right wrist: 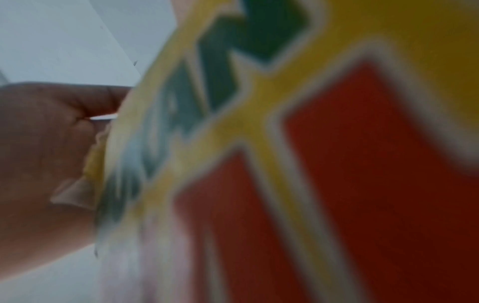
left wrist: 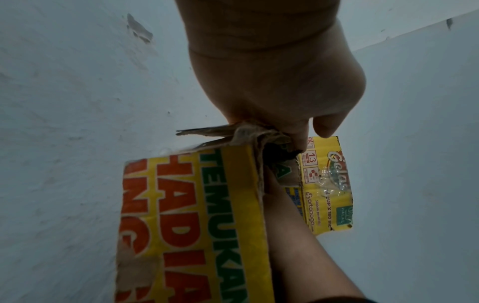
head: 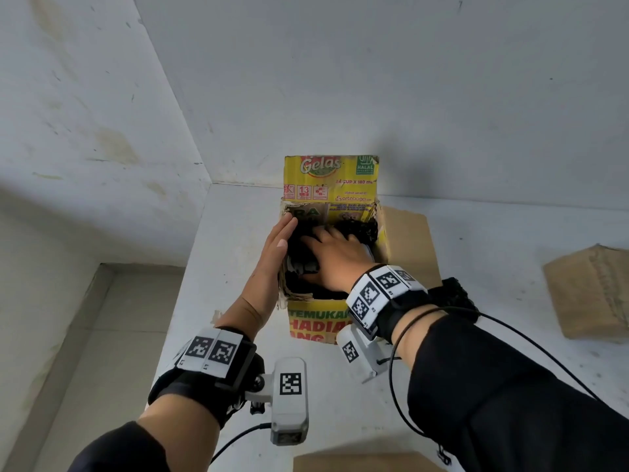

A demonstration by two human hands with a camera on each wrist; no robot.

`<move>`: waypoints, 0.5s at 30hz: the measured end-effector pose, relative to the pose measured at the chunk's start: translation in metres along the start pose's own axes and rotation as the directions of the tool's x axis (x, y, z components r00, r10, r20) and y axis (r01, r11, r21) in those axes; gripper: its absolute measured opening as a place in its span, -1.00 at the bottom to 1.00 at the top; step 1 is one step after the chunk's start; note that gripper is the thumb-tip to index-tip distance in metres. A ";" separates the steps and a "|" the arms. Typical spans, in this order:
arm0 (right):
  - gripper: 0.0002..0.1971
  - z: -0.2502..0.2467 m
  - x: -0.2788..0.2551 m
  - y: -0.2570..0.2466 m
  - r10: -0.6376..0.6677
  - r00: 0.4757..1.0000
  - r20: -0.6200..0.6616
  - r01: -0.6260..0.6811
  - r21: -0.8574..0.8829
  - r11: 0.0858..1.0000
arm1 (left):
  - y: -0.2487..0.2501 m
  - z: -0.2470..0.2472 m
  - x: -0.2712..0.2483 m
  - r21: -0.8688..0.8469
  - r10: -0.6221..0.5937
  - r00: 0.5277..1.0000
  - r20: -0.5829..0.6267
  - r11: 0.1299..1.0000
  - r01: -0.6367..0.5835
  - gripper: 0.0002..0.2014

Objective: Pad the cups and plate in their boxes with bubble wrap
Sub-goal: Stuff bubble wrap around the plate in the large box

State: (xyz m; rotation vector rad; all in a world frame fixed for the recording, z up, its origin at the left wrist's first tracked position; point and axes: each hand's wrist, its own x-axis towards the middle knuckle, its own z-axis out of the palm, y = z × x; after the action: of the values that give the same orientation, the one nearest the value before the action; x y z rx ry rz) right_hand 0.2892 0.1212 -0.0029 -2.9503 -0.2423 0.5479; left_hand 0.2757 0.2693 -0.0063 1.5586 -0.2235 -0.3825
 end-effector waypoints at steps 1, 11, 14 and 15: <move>-0.29 -0.002 -0.001 0.001 -0.001 1.000 0.000 0.001 0.030 1.000 | 0.001 0.000 0.000 0.006 0.001 1.000 -0.003 1.000 -0.001 -0.43; -0.77 -0.056 -0.062 0.038 -0.026 0.959 -0.282 0.134 0.374 0.917 | 0.034 0.022 -0.005 0.309 0.015 0.974 -0.227 0.949 0.057 -0.52; -0.79 -0.065 -0.091 0.066 0.060 0.910 -0.409 0.147 0.455 0.878 | 0.055 0.048 -0.014 0.391 0.285 0.943 -0.170 0.898 -0.201 -0.62; -0.79 -0.066 -0.101 0.078 0.101 0.891 -0.443 0.144 0.487 0.861 | 0.062 0.060 -0.019 0.379 0.346 0.931 -0.120 0.882 -0.279 -0.67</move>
State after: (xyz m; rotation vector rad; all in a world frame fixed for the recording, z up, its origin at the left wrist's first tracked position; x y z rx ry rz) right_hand 0.2310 0.0203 0.0802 -2.4459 -0.0608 -0.0982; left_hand 0.2415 0.2193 0.0575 1.8663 -0.4129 0.0675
